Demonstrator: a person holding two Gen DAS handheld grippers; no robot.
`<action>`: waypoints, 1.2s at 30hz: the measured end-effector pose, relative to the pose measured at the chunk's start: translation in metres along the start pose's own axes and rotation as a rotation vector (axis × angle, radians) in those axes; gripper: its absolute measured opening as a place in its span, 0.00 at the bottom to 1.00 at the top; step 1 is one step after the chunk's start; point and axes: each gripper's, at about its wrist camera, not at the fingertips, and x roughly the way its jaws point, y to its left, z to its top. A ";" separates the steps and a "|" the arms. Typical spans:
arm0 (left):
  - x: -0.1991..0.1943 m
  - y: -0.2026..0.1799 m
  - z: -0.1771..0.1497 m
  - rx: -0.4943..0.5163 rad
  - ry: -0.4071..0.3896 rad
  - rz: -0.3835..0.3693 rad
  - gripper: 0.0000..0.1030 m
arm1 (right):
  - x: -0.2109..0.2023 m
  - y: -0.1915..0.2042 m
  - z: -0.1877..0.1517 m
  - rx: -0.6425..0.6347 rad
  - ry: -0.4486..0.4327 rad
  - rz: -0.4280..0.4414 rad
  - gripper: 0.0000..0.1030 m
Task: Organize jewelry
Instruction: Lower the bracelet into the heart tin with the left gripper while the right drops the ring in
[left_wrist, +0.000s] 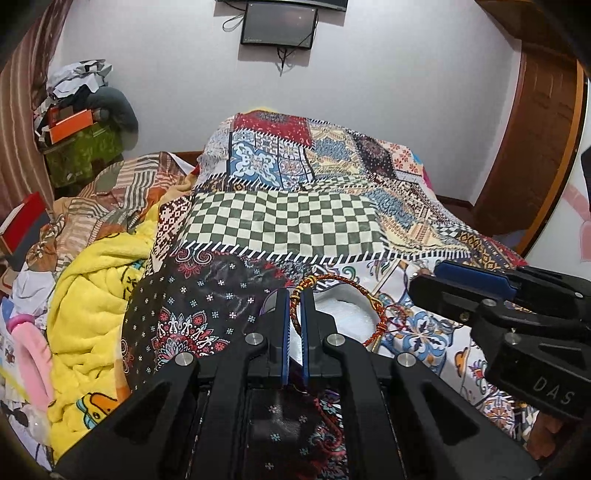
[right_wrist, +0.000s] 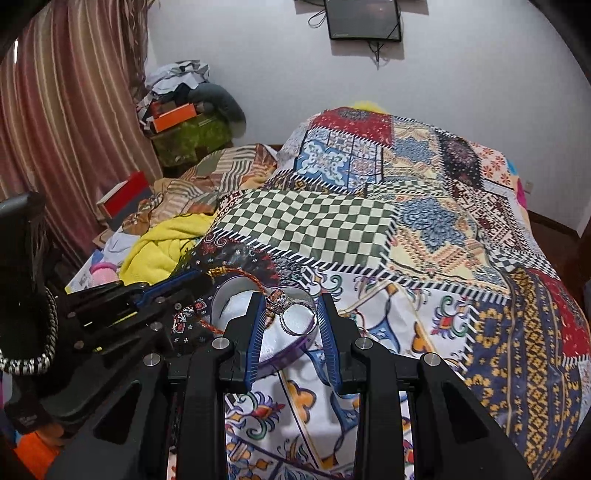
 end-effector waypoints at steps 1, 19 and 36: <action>0.003 0.001 -0.001 -0.001 0.005 0.001 0.03 | 0.004 0.002 0.000 -0.003 0.008 0.006 0.26; 0.031 0.006 -0.003 0.013 0.063 0.009 0.03 | 0.046 -0.006 -0.007 0.026 0.109 0.058 0.26; 0.004 -0.008 0.004 0.039 0.033 0.040 0.08 | 0.014 -0.027 -0.002 0.084 0.075 0.027 0.28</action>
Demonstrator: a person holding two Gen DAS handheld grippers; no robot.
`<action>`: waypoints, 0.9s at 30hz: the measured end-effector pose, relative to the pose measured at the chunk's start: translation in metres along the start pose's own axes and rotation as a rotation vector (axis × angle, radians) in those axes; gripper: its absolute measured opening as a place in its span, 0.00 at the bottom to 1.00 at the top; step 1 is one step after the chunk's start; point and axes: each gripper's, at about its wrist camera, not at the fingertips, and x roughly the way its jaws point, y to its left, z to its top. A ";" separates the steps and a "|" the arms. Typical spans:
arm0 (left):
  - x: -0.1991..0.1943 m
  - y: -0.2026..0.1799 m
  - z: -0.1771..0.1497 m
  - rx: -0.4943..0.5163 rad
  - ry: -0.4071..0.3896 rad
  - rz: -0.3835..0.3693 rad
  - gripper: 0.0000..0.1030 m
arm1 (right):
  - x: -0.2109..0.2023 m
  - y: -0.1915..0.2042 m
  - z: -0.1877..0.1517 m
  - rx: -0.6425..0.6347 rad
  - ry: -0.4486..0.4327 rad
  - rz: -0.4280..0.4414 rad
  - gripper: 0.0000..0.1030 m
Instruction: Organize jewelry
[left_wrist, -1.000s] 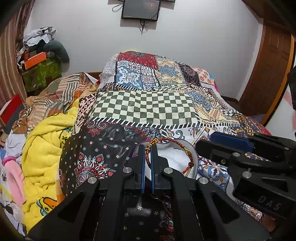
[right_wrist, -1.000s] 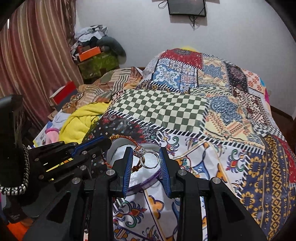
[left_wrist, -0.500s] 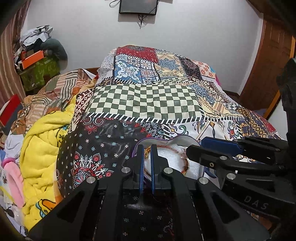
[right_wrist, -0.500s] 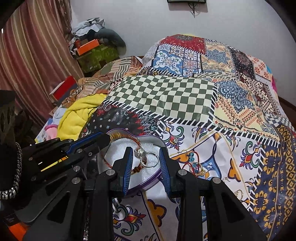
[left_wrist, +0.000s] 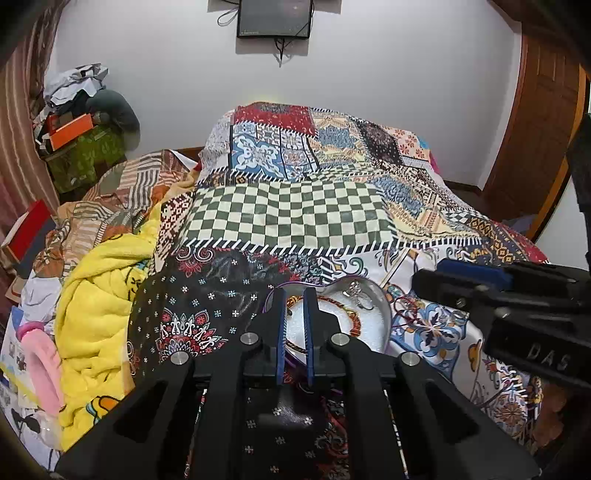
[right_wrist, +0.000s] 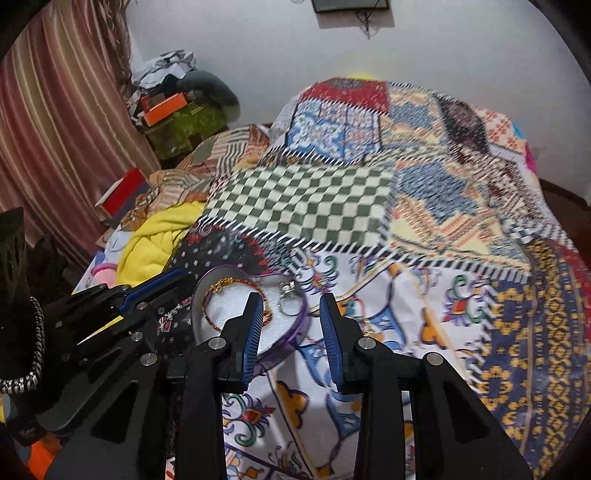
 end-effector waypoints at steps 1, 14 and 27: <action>-0.004 -0.001 0.001 0.000 -0.005 -0.001 0.11 | -0.003 -0.001 0.001 0.002 -0.007 -0.007 0.28; -0.028 -0.036 0.004 0.047 -0.032 -0.053 0.30 | -0.050 -0.033 -0.006 0.051 -0.073 -0.104 0.29; 0.002 -0.079 -0.012 0.099 0.083 -0.142 0.30 | -0.058 -0.075 -0.030 0.110 -0.047 -0.156 0.36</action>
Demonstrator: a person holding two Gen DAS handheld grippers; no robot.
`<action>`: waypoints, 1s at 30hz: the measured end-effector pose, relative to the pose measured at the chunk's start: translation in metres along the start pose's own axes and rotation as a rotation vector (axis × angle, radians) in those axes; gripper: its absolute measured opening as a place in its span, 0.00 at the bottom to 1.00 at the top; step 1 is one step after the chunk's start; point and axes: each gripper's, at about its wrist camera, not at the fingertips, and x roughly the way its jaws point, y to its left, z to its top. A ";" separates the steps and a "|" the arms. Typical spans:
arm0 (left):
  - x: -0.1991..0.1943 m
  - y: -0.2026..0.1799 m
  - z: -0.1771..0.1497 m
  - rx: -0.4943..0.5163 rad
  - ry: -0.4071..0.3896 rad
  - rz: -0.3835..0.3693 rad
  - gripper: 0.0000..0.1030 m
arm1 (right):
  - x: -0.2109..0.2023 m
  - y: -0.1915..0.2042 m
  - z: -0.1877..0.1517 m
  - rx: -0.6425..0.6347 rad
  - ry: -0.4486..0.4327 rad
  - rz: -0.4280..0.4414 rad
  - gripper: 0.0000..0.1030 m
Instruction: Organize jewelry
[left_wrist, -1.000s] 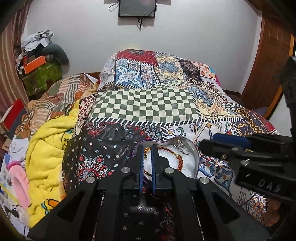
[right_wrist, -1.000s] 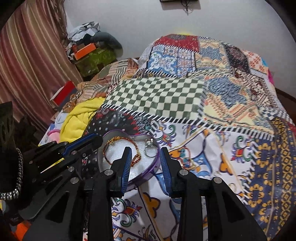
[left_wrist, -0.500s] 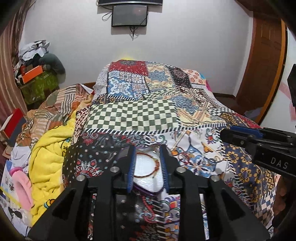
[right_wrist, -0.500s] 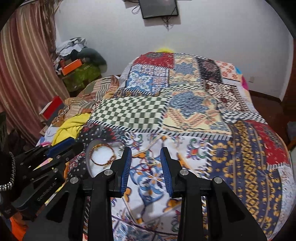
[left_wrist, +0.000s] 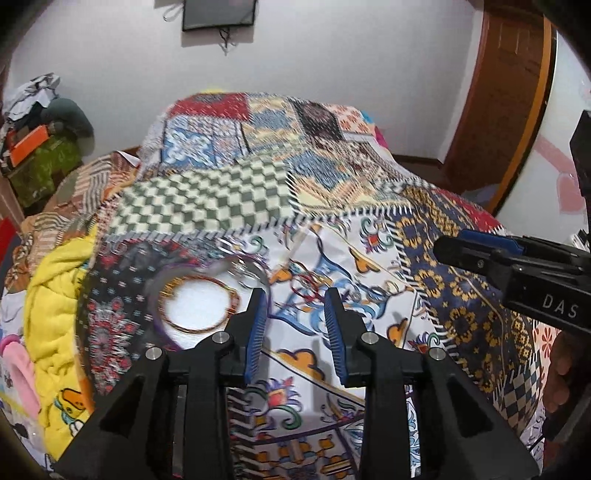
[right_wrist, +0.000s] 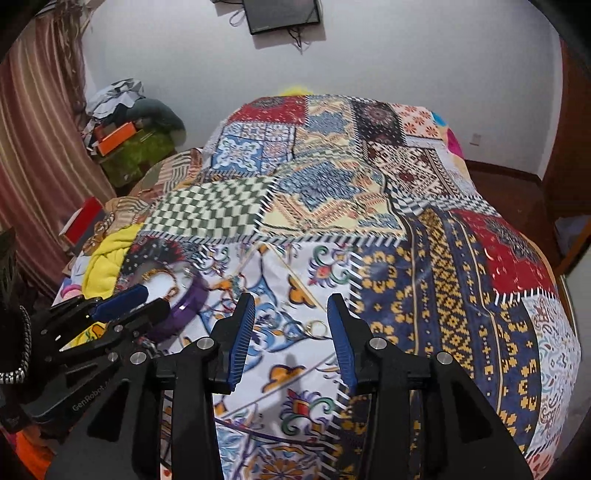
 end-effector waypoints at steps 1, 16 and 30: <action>0.005 -0.002 -0.001 0.003 0.011 -0.007 0.30 | 0.002 -0.003 -0.001 0.004 0.005 -0.002 0.36; 0.058 -0.004 0.001 -0.034 0.109 -0.095 0.30 | 0.036 -0.016 -0.014 0.003 0.090 -0.009 0.36; 0.081 -0.013 0.006 0.063 0.115 -0.026 0.07 | 0.051 -0.024 -0.021 0.015 0.132 0.024 0.36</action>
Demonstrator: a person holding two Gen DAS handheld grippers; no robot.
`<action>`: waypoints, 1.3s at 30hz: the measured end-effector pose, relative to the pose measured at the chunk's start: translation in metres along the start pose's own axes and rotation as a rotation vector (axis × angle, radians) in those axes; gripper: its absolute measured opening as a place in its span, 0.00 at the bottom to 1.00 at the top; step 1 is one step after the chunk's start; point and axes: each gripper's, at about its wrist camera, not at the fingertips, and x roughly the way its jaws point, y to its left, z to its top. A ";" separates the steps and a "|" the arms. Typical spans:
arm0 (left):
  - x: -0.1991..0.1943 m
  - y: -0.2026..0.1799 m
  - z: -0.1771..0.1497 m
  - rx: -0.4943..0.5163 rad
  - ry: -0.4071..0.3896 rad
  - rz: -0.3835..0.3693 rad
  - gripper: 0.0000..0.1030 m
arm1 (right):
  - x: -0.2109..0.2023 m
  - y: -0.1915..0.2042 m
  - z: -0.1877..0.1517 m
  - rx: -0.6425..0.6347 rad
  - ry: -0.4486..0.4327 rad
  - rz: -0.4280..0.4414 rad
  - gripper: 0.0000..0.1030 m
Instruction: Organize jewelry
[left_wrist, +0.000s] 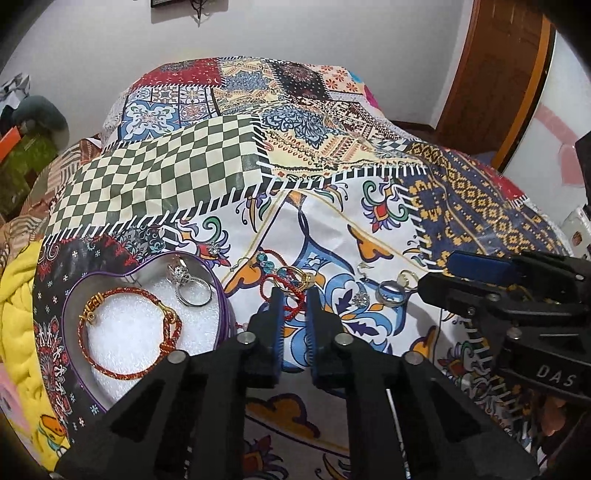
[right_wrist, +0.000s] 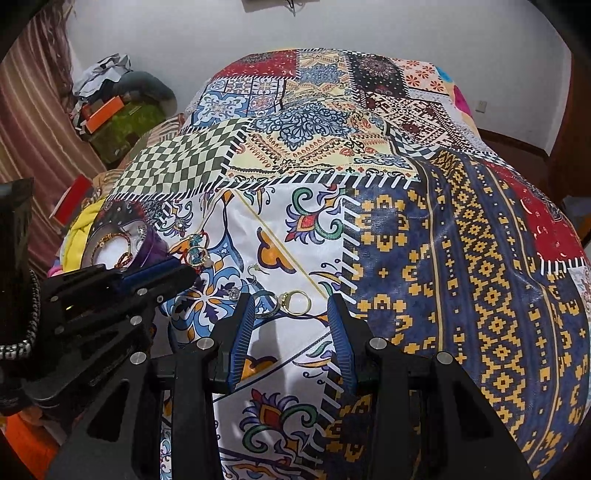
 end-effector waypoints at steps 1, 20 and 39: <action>0.000 0.000 -0.001 0.004 0.001 0.001 0.06 | 0.000 0.000 0.000 -0.002 0.001 0.004 0.36; -0.032 0.023 -0.018 -0.056 -0.045 -0.046 0.00 | 0.033 0.033 0.005 -0.093 0.058 0.077 0.34; -0.019 0.000 -0.005 0.003 -0.008 -0.036 0.18 | -0.005 0.010 0.007 -0.033 -0.061 0.060 0.09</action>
